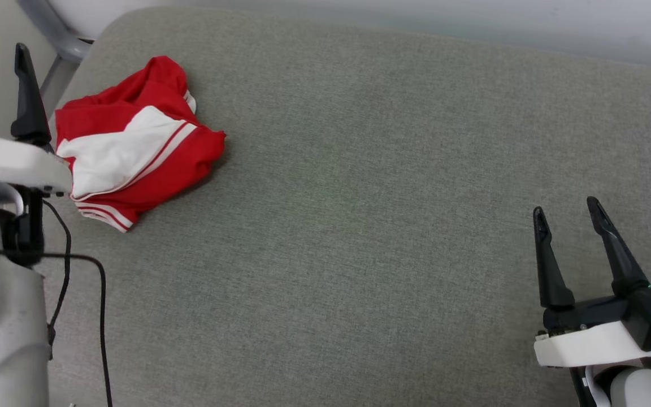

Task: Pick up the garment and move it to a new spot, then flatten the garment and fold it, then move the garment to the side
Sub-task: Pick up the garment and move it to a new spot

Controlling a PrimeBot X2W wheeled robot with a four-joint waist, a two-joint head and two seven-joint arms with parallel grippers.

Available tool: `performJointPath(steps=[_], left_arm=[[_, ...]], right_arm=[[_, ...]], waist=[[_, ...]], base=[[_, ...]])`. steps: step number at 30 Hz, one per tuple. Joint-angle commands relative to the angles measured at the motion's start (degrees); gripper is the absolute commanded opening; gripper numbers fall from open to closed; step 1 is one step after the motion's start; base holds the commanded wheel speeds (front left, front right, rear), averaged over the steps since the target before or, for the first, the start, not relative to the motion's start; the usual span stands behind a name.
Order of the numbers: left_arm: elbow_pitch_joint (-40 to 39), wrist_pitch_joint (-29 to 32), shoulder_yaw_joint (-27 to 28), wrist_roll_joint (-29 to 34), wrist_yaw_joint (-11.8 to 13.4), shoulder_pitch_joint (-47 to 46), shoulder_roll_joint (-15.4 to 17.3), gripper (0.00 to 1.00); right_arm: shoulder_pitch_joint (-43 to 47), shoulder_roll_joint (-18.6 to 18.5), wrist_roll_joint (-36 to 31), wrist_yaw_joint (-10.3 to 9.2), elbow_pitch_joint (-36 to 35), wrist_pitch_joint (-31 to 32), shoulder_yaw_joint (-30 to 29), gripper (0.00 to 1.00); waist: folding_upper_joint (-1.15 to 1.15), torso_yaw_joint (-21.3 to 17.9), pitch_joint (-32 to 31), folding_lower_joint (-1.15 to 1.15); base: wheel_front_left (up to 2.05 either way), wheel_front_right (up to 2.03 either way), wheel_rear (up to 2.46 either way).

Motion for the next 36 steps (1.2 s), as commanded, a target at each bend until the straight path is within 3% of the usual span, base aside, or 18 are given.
performJointPath(steps=[1,11,18,22,33,34,35,36], left_arm=[[1.37,2.06,-1.34,-1.13,-0.24,-2.28,1.45,1.0],[6.49,25.02,-22.17,-18.95,-0.34,-7.61,13.95,1.0],[8.08,40.77,-32.24,-29.08,-0.35,-8.67,19.76,1.0],[9.73,46.06,-35.97,-31.57,-0.36,-9.57,21.4,1.0],[17.16,50.86,-45.89,-34.69,-0.42,-9.61,18.84,1.0],[17.39,51.03,-46.68,-35.23,-0.43,-9.62,18.64,0.85],[17.4,50.59,-47.43,-35.67,-0.44,-9.75,18.53,0.0],[17.35,49.81,-47.95,-35.99,-0.5,-9.91,18.51,0.0]], right_arm=[[-0.99,0.04,-0.29,-0.06,-0.53,-0.14,-0.46,1.0],[-1.86,0.04,-0.94,-0.05,-1.39,-0.14,-1.12,1.0],[-3.32,0.04,-1.47,-0.05,-2.06,-0.14,-1.16,1.0],[-4.11,0.04,-1.51,-0.06,-2.52,-0.14,-0.97,1.0],[-6.29,0.04,-1.38,-0.05,-2.25,-0.14,-0.38,1.0],[-6.3,0.04,-1.35,-0.06,-2.12,-0.14,-0.42,1.0],[-6.3,0.04,-1.33,-0.06,-2.0,-0.14,-0.48,1.0],[-6.22,0.04,-1.3,-0.06,-1.85,-0.14,-0.55,1.0]], waist=[[0.0,-1.43,1.61,-0.01],[0.0,-3.19,4.42,-0.01],[0.0,-5.01,7.03,-0.01],[0.0,-5.94,8.99,-0.01],[0.0,-7.43,12.38,-0.01],[0.0,-7.45,12.37,-0.01],[0.0,-7.42,12.27,-0.01],[0.0,-7.37,12.05,-0.01]], base=[[0.0,0.0,0.0],[0.0,0.0,0.0],[0.0,0.0,0.0],[0.0,0.0,0.0],[0.0,0.0,0.0],[0.0,0.0,0.0],[0.0,0.0,0.0],[0.0,0.0,0.0]])
